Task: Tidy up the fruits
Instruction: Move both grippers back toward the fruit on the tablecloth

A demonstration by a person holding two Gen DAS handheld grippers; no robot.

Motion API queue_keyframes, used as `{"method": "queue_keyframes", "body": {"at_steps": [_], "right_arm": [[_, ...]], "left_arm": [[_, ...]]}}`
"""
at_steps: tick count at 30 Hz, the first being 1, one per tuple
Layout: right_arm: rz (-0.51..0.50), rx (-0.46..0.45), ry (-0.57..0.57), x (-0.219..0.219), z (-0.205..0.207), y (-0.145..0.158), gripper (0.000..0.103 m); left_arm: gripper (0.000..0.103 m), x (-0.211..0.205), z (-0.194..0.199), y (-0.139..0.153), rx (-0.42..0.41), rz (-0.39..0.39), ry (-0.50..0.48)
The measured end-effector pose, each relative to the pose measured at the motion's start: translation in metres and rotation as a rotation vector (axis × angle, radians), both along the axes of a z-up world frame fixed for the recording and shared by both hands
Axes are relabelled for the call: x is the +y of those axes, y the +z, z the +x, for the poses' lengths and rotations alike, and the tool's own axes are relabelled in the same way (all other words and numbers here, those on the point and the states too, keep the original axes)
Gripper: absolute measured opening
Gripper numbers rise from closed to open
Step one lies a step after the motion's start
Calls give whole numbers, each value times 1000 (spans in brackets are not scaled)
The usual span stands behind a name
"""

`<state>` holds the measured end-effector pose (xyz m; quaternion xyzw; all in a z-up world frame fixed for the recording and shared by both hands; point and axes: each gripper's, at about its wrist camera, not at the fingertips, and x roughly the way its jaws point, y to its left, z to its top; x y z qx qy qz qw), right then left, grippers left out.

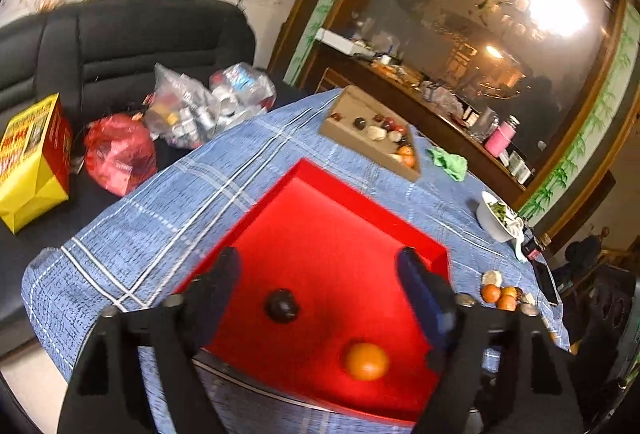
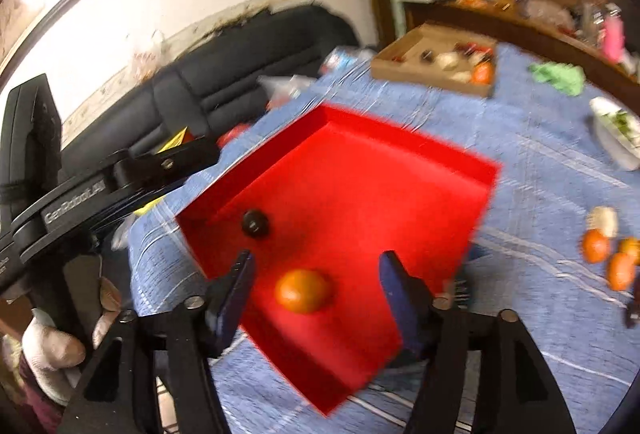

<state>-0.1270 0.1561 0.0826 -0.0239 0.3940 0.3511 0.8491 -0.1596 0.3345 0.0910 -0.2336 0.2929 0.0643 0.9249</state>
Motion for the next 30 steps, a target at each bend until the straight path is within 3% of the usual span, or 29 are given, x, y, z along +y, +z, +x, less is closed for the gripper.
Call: {"method": "queue_keyframes", "body": {"at_steps": [2, 4, 6, 8, 11, 15, 20, 23, 28, 30], "right_arm": [[-17, -88, -66, -18, -7, 11, 83], [-29, -197, -159, -40, -14, 24, 101], [-12, -251, -222, -62, -16, 32, 103], [-16, -246, -276, -84, -10, 36, 103], [-39, -170, -345, -128, 6, 35, 102], [-68, -222, -513, -205, 3, 49, 103], [-98, -189, -690, -305, 6, 51, 102], [-85, -144, -736, -343, 7, 42, 95], [-89, -40, -745, -366, 16, 10, 71], [-108, 5, -748, -369, 24, -5, 70]], "left_arm": [[85, -16, -1, 10, -37, 13, -46], [85, -34, -2, 20, -65, 32, -96], [85, -48, -1, 25, -78, 38, -137], [85, -62, 1, 29, -77, 39, -169], [85, -76, 5, 30, -57, 26, -218], [85, -83, 4, 32, -54, 26, -231], [85, -95, 13, 25, -31, 11, -260], [85, -108, 20, 20, -13, 8, -295], [85, -132, 27, 16, 12, 29, -351], [85, -141, 29, 15, 18, 41, -374]]}}
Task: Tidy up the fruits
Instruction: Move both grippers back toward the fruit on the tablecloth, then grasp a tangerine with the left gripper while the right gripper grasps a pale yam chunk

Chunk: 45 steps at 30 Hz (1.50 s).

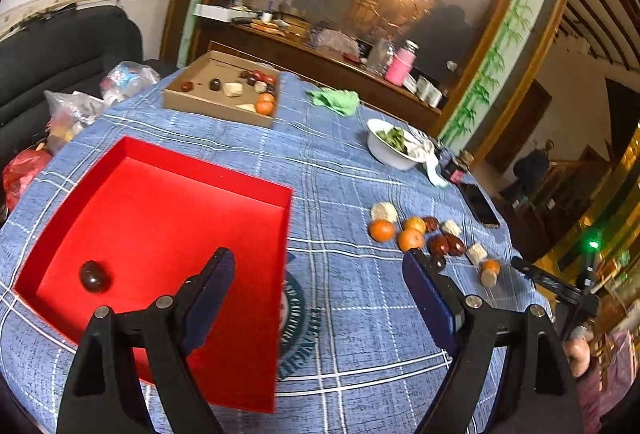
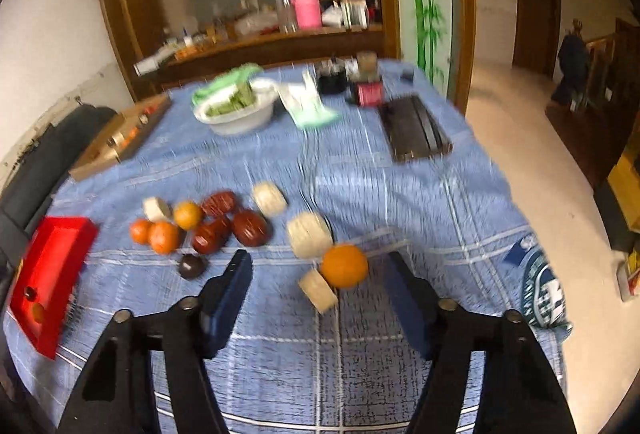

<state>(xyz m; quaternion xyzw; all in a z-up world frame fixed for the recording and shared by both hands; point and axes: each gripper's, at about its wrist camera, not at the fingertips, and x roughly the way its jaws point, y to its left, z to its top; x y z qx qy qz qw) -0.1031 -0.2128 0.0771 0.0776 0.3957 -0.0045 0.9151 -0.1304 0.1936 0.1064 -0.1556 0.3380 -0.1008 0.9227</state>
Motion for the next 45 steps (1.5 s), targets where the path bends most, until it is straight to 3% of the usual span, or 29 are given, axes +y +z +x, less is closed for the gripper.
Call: {"method": "queue_keyframes", "body": {"at_steps": [6, 8, 11, 13, 15, 19, 23, 27, 33, 36, 42, 45], "right_arm": [[8, 85, -6, 4, 13, -34, 70], [14, 105, -12, 4, 18, -44, 67], [36, 125, -14, 2, 26, -55, 52], [33, 119, -24, 1, 29, -58, 34], [72, 108, -12, -3, 29, -58, 30], [92, 96, -5, -3, 29, -58, 30], [124, 67, 17, -2, 25, -53, 30], [133, 59, 53, 4, 25, -51, 30], [148, 59, 84, 8, 27, -50, 30], [155, 51, 91, 8, 26, -49, 30], [166, 51, 101, 8, 26, -49, 30], [163, 53, 100, 8, 26, -50, 30]], "left_arm": [[75, -26, 6, -3, 11, 20, -76], [66, -38, 12, -6, 27, 23, -110], [65, -62, 21, -13, 48, 46, -159], [65, -76, 27, -18, 58, 60, -186], [65, -90, 34, -23, 71, 68, -212], [63, -114, 54, -32, 90, 83, -255], [42, -141, 83, -48, 128, 100, -305], [40, -166, 103, -58, 136, 109, -348], [38, -196, 135, -72, 135, 201, -371], [38, -202, 143, -76, 106, 292, -353], [38, -197, 157, -84, 120, 317, -340], [37, -205, 156, -87, 101, 382, -346]]}}
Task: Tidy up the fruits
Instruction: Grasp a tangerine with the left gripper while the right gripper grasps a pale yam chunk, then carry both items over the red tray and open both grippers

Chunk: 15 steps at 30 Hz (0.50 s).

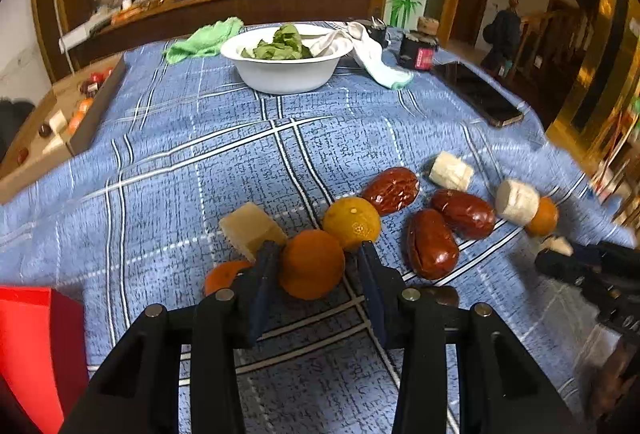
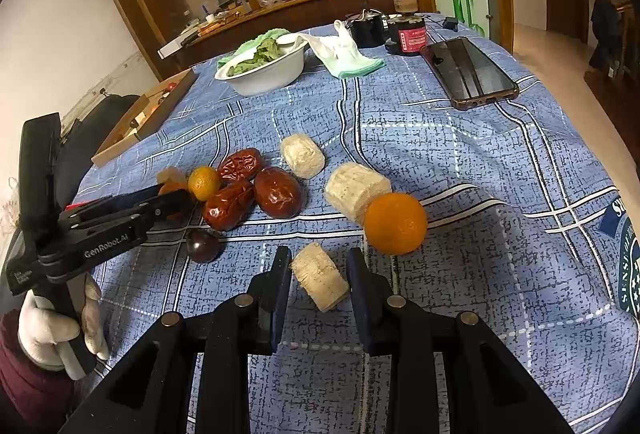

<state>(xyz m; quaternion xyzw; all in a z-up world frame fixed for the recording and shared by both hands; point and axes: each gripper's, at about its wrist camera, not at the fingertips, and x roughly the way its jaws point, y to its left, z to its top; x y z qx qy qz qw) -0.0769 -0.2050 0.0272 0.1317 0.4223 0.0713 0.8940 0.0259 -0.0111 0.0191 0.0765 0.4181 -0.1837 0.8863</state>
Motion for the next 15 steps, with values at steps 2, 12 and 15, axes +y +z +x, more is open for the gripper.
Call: {"method": "queue_keyframes", "body": {"at_steps": [2, 12, 15], "right_arm": [[-1, 1, -4, -1, 0, -1, 30], [82, -40, 18, -6, -4, 4, 30], [142, -53, 43, -3, -8, 9, 30]], "left_arm": [[30, -6, -3, -2, -31, 61, -4], [30, 54, -41, 37, -18, -195, 87], [30, 85, -62, 53, -41, -243, 123]]}}
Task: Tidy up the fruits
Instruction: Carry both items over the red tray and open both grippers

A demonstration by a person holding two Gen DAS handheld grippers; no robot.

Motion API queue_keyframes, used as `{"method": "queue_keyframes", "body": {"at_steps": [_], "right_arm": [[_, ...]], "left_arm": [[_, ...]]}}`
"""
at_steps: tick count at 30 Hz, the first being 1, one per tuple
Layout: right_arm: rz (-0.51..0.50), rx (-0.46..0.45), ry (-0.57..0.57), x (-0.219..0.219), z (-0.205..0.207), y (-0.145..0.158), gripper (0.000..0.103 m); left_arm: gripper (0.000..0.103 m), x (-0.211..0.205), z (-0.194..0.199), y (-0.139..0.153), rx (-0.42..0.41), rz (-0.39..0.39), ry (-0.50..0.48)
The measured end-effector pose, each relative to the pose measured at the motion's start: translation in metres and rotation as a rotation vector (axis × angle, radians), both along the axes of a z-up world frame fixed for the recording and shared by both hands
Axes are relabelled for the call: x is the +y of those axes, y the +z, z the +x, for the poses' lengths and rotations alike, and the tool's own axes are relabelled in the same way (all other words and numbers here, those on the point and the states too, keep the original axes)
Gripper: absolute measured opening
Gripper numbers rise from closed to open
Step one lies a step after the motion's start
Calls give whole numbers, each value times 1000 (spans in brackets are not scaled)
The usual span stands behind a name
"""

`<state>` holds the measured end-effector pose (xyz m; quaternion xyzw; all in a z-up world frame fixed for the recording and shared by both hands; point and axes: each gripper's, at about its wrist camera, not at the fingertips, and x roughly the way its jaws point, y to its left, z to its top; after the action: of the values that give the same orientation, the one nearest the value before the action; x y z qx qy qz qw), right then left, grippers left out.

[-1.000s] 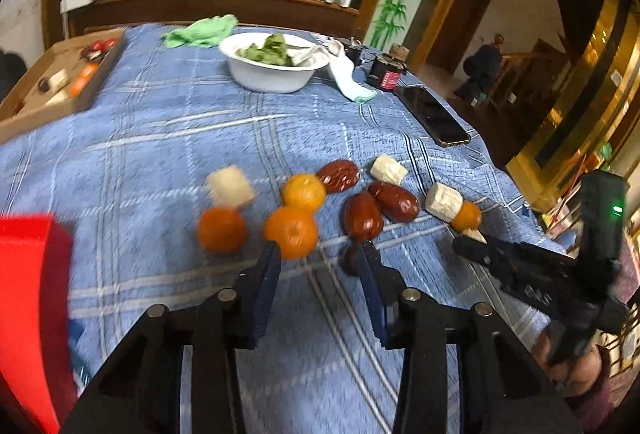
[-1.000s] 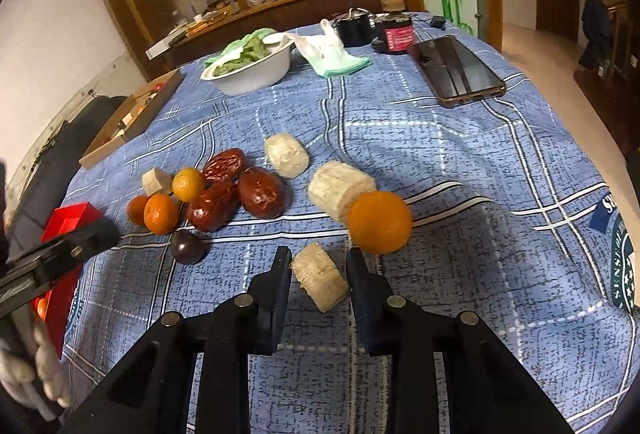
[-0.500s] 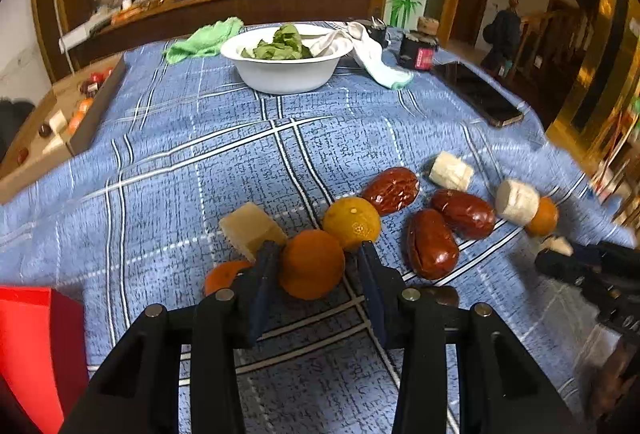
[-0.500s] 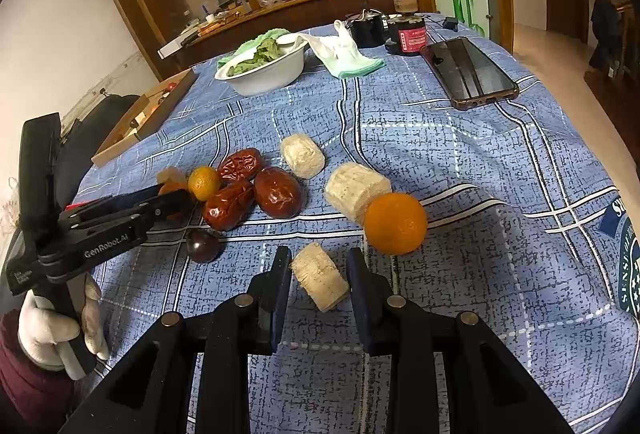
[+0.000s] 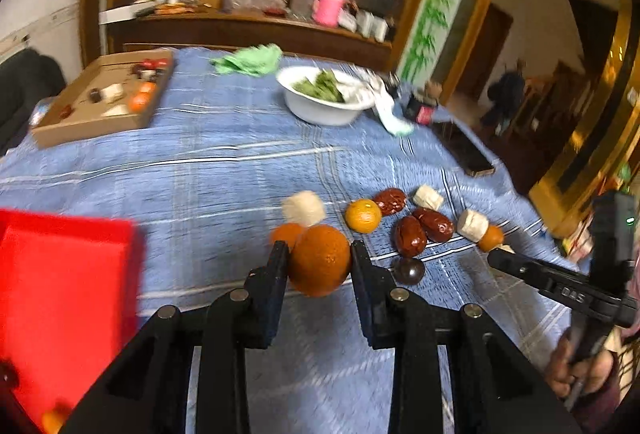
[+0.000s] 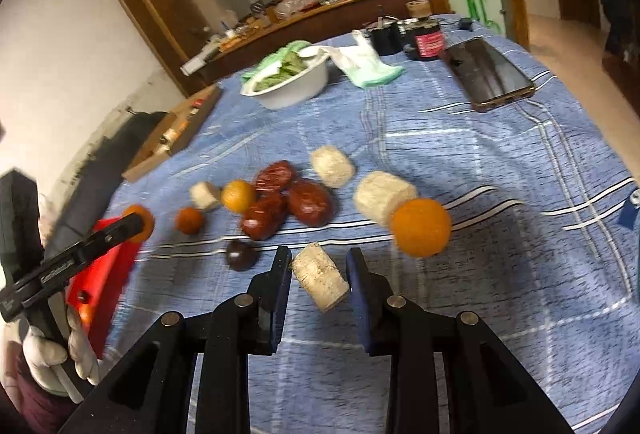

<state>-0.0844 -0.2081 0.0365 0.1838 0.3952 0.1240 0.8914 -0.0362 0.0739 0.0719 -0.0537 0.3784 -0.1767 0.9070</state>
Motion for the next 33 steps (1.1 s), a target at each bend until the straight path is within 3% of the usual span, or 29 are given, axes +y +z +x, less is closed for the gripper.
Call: {"method": "queue_keyframes", "body": {"at_steps": [3, 6, 11, 18, 24, 28, 33], "right_arm": [[46, -3, 35, 16, -6, 10, 30], [45, -11, 91, 44, -10, 24, 30], [9, -35, 237, 123, -8, 50, 31], [-17, -5, 455, 256, 4, 54, 31], [-105, 33, 580, 357, 9, 36, 31], [-149, 70, 619, 399, 14, 17, 32], [-175, 96, 653, 421, 14, 1, 32]], "left_arm": [[30, 43, -19, 10, -15, -27, 68], [30, 91, -34, 14, -30, -4, 171], [30, 173, -49, 9, -9, 1, 329], [30, 251, -46, -10, 62, 1, 443], [30, 280, -41, -27, 105, -13, 468], [31, 287, -40, -33, 124, -32, 469], [31, 293, -42, -34, 129, -65, 475]]}}
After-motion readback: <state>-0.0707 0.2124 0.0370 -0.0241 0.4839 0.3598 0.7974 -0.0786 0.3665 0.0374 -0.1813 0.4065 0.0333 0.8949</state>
